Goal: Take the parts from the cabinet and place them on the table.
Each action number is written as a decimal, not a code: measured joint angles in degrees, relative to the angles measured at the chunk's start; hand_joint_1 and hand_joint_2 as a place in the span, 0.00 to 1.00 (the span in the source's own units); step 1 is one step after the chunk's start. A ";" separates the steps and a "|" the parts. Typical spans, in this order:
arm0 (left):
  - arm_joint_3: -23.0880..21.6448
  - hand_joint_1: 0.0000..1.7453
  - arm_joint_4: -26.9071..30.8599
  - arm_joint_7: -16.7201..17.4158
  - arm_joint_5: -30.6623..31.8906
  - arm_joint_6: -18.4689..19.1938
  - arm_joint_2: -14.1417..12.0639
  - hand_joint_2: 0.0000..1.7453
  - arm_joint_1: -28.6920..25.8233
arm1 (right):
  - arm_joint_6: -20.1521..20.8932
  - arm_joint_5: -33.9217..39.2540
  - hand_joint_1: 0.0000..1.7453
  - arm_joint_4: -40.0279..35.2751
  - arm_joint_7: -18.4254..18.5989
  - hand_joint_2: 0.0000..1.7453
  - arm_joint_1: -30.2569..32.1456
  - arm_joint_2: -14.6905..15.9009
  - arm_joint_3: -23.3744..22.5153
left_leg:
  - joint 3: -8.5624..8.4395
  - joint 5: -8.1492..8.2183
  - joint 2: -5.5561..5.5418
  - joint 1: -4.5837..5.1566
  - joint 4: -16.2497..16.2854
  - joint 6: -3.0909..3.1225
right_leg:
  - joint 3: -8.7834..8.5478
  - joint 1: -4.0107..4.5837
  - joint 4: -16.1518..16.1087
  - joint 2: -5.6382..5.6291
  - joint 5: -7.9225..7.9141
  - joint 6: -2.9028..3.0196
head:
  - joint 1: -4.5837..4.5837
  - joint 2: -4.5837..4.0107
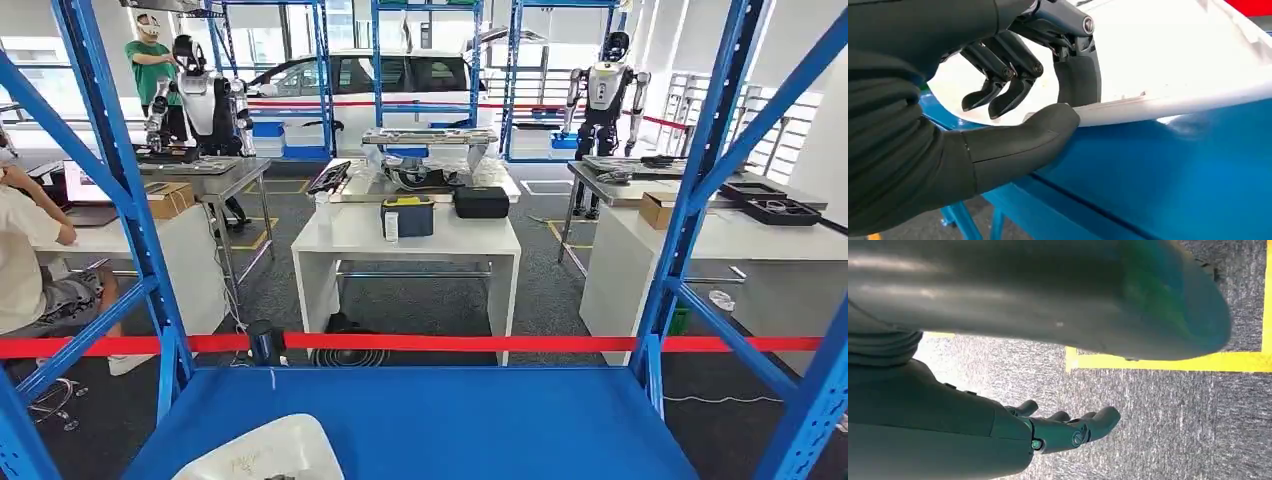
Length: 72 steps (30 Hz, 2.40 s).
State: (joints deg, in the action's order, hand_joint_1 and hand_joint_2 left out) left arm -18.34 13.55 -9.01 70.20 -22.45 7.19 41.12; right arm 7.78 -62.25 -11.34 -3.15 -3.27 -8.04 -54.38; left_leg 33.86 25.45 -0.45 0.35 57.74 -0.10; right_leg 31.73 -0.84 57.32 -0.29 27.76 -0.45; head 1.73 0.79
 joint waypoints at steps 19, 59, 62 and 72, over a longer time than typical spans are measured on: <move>2.45 1.00 1.49 -9.18 -1.88 1.68 1.99 1.00 4.21 | 0.15 0.00 0.00 0.00 -0.33 0.00 -0.13 0.00 -0.02 | 0.00 0.00 0.03 0.00 0.00 0.00 | 0.02 0.00 0.00 -0.01 0.00 0.00 | 0.00 0.00; -2.36 1.00 17.74 -25.44 -17.00 -2.45 7.10 1.00 14.43 | -0.85 1.44 0.00 0.22 -2.01 0.00 -0.52 -0.35 -1.53 | 0.40 1.33 0.01 -0.89 1.79 -1.39 | 3.46 -1.47 3.57 -0.37 -0.30 -1.00 | -0.13 0.00; -3.43 1.00 20.07 -24.58 -19.52 -1.88 5.61 1.00 14.60 | -0.87 1.31 0.00 0.22 -2.23 0.00 -0.39 -0.37 -1.62 | 0.64 1.28 0.05 -1.03 1.76 -1.96 | 3.87 -1.36 3.78 -0.39 -0.37 0.32 | -0.09 0.00; -4.94 1.00 23.06 -24.56 -21.94 -2.69 3.17 1.00 14.34 | -0.94 1.03 0.00 0.22 -2.32 0.00 -0.41 -0.37 -1.75 | 0.22 2.34 0.16 -0.20 4.62 -0.08 | 4.08 -0.21 3.32 -0.20 -1.13 1.67 | -0.02 0.00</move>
State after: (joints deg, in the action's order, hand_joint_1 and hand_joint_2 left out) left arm -23.28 36.61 -33.57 48.26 -25.14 10.36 55.46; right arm 6.84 -61.22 -11.13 -5.46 -3.68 -8.41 -56.13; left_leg 34.08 27.78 -0.29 0.15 62.36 -0.18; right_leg 35.80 -1.05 60.64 -0.48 26.63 1.22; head 1.70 0.79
